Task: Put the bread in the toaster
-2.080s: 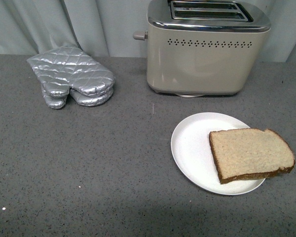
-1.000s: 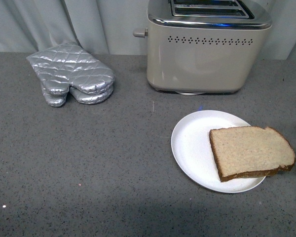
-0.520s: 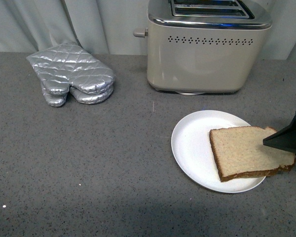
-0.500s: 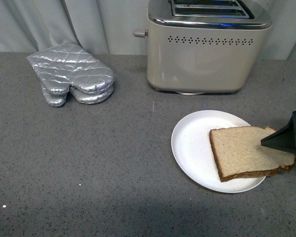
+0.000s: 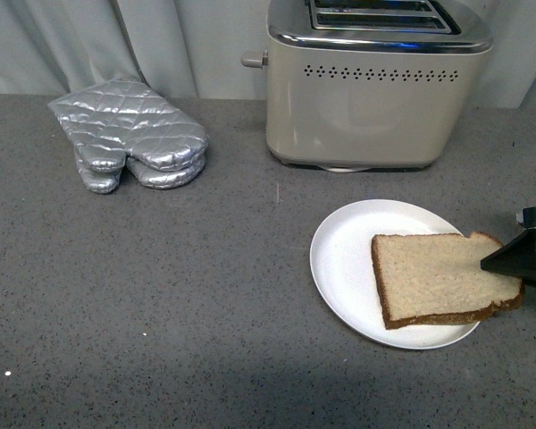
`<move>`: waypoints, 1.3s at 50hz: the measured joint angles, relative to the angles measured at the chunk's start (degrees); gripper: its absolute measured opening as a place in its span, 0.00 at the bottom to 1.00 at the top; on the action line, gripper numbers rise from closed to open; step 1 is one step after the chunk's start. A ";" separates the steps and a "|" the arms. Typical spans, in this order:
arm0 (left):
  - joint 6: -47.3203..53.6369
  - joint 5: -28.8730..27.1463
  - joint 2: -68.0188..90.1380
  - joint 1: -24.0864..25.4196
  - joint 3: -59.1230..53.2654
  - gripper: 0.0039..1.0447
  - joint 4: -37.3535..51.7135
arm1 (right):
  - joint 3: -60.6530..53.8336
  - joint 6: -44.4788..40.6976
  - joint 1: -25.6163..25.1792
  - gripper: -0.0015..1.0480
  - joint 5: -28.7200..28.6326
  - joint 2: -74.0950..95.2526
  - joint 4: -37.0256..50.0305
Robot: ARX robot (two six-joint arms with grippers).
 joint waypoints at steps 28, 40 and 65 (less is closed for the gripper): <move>-0.02 0.00 0.00 0.00 0.00 0.94 0.00 | -5.66 30.38 4.50 0.01 0.22 -28.74 1.40; -0.02 0.00 0.00 0.00 0.00 0.94 0.00 | -1.75 54.99 13.92 0.01 23.80 -41.68 2.78; 0.00 0.00 0.00 0.00 0.00 0.94 0.00 | 16.15 76.35 26.18 0.01 52.06 -26.18 -2.29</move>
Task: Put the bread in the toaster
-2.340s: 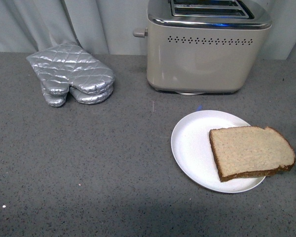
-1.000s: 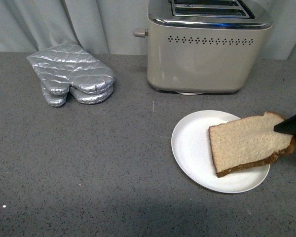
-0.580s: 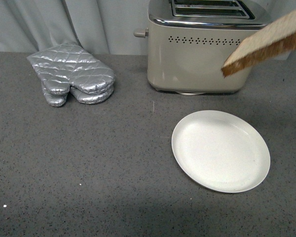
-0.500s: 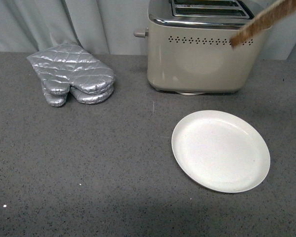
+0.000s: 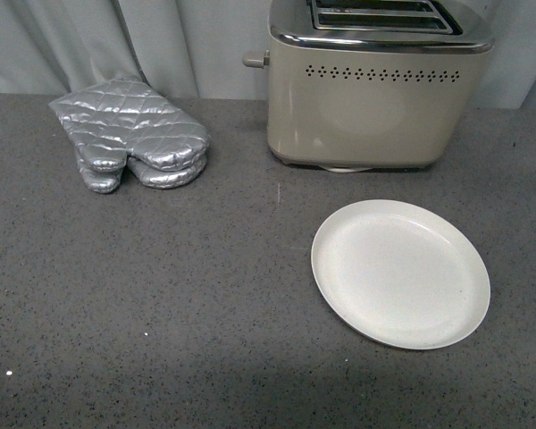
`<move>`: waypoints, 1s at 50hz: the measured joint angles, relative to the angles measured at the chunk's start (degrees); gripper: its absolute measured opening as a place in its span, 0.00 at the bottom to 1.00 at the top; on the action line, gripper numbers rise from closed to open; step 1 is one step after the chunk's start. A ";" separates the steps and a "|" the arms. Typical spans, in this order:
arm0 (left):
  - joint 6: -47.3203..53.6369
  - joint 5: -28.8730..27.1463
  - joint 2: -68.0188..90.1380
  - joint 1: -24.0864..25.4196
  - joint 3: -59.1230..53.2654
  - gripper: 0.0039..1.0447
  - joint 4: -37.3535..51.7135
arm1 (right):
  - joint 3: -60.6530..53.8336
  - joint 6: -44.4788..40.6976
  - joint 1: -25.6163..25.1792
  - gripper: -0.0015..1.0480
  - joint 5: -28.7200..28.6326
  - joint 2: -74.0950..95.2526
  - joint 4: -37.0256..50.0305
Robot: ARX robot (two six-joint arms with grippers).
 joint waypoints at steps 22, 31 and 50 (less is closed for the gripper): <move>0.00 0.00 0.00 0.00 0.00 0.94 0.00 | 12.68 7.13 3.13 0.01 3.32 13.03 -5.66; 0.00 0.00 0.00 0.00 0.00 0.94 0.00 | 14.95 8.22 3.26 0.01 3.52 15.04 -8.33; 0.00 0.00 0.00 0.00 0.00 0.94 0.00 | 18.32 3.85 2.71 0.16 4.04 18.86 -6.95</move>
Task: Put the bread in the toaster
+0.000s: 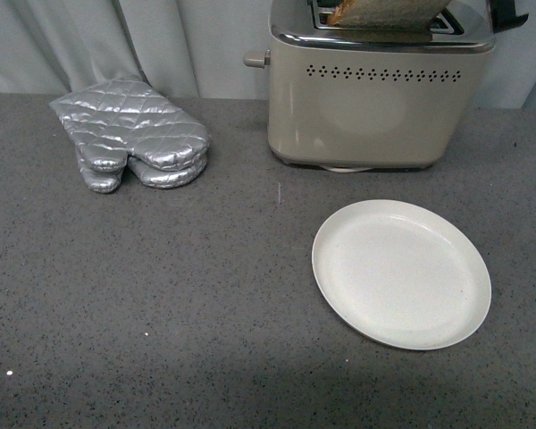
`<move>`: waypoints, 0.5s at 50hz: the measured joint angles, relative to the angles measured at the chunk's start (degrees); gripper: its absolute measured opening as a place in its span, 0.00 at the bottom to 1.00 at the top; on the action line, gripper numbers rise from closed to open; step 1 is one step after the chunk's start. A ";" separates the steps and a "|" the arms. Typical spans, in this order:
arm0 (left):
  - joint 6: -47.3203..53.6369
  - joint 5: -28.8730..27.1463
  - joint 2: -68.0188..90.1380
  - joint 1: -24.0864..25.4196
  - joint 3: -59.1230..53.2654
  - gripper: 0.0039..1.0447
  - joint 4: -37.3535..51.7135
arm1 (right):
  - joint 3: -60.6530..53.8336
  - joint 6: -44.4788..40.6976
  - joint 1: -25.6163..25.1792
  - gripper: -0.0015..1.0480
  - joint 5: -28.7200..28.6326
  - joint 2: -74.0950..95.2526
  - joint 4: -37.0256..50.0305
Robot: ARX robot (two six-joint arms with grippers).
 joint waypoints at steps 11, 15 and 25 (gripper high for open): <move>0.00 0.00 0.00 0.00 0.00 0.94 0.00 | -5.20 -28.52 0.13 0.57 3.19 -5.20 20.26; 0.00 0.00 0.00 0.00 0.00 0.94 0.00 | -10.62 -42.25 0.35 0.70 2.60 -9.18 29.66; 0.00 0.00 0.00 0.00 0.00 0.94 0.00 | -29.46 -75.03 -0.09 0.91 -0.98 -21.53 49.11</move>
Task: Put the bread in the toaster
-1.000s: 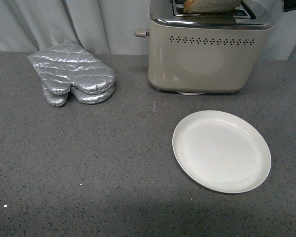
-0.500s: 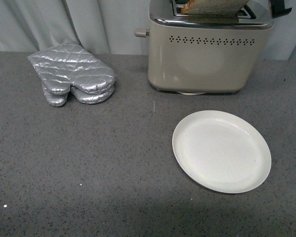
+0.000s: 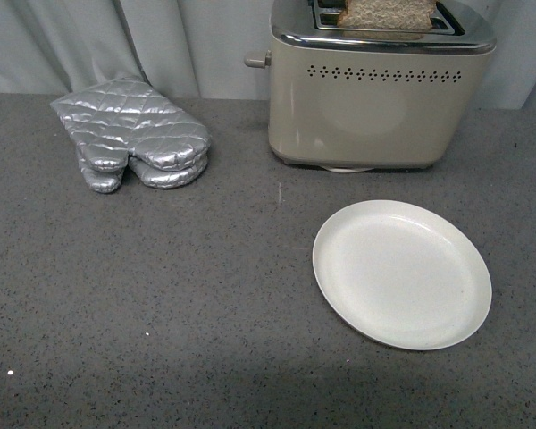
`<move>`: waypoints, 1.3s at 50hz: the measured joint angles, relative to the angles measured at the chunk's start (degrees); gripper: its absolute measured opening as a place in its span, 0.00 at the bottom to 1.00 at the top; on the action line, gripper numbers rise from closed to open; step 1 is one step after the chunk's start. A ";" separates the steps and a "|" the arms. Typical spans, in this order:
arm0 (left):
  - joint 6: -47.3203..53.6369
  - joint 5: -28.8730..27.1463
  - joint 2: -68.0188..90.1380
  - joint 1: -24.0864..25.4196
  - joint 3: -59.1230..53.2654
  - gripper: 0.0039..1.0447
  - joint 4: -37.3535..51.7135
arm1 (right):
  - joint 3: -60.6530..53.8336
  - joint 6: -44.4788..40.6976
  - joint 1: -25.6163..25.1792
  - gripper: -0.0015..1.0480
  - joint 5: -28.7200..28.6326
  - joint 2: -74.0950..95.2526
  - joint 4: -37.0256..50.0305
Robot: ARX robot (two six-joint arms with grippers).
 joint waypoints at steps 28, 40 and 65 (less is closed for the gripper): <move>0.00 0.00 0.00 0.00 0.00 0.94 0.00 | -39.30 -12.48 -14.23 0.28 -17.20 -32.06 -0.50; 0.00 0.00 0.00 0.00 0.00 0.94 0.00 | -44.92 -11.74 -16.92 0.01 -19.67 -39.63 -2.54; 0.00 0.00 0.00 0.00 0.00 0.94 0.00 | -51.91 -11.69 -22.16 0.01 -24.92 -55.56 -10.60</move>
